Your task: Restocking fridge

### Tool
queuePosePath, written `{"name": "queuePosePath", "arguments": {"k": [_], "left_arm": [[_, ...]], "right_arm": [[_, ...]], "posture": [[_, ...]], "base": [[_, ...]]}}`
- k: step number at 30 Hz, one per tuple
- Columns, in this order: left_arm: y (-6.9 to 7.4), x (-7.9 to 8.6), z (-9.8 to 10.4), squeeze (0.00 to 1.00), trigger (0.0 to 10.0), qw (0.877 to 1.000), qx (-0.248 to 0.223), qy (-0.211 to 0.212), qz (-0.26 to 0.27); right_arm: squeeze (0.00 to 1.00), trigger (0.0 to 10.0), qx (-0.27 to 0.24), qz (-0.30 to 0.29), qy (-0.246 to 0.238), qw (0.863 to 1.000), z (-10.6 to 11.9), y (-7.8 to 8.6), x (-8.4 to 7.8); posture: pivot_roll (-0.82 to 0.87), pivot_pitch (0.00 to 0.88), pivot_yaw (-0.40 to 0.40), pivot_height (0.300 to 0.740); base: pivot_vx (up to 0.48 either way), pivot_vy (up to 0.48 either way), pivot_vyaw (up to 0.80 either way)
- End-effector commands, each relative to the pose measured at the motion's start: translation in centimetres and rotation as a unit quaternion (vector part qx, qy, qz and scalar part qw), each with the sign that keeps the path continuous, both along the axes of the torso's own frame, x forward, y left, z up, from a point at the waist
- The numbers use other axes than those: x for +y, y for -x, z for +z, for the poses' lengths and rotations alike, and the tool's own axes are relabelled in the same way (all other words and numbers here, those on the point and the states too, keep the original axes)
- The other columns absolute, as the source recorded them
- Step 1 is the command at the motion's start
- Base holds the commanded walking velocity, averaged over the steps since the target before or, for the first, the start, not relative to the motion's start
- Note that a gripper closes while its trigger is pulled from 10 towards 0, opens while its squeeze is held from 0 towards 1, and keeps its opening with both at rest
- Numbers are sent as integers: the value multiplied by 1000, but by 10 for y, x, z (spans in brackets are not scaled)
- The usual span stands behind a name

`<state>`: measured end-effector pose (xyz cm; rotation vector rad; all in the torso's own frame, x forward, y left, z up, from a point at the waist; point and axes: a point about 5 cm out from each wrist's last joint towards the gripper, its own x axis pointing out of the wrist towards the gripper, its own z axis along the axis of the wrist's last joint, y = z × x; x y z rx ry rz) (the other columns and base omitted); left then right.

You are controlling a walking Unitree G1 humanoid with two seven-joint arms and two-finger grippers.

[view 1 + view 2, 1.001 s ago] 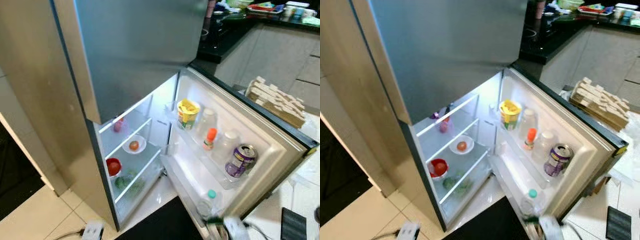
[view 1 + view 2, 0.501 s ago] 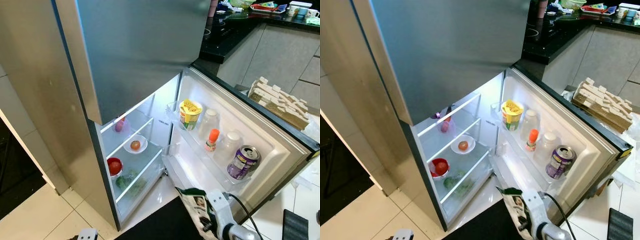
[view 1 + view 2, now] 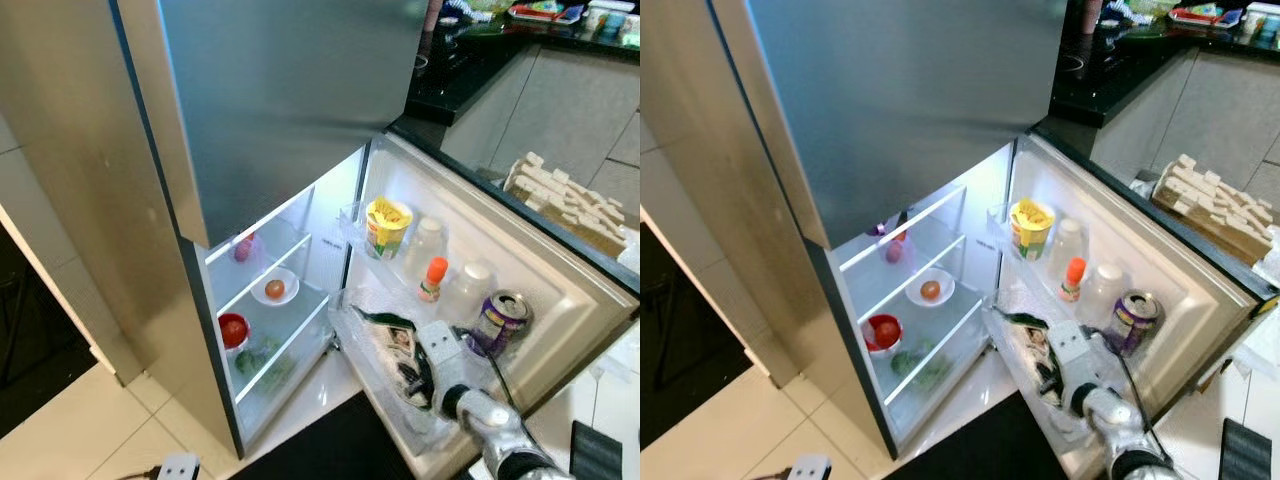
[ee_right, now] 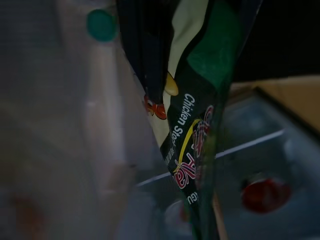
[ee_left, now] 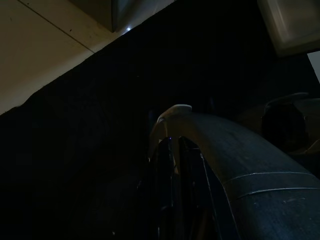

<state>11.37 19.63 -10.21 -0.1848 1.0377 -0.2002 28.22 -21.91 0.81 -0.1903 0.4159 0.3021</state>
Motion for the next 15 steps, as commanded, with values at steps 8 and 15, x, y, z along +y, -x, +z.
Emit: {"name": "queuePosePath", "arguments": {"k": [8,15], "left_arm": [[20,-3,-7,0,10000,999,39,0,-7],[20,-3,-7,0,10000,999,38,0,-6]], "right_arm": [[0,10000,-47,-90,29,994,17,-6,-34],[0,10000,-29,-130,63,989,13,3,-52]], "posture": [[47,0,-36,740],[47,0,-36,740]], "base": [[0,0,0],[0,0,0]]}}
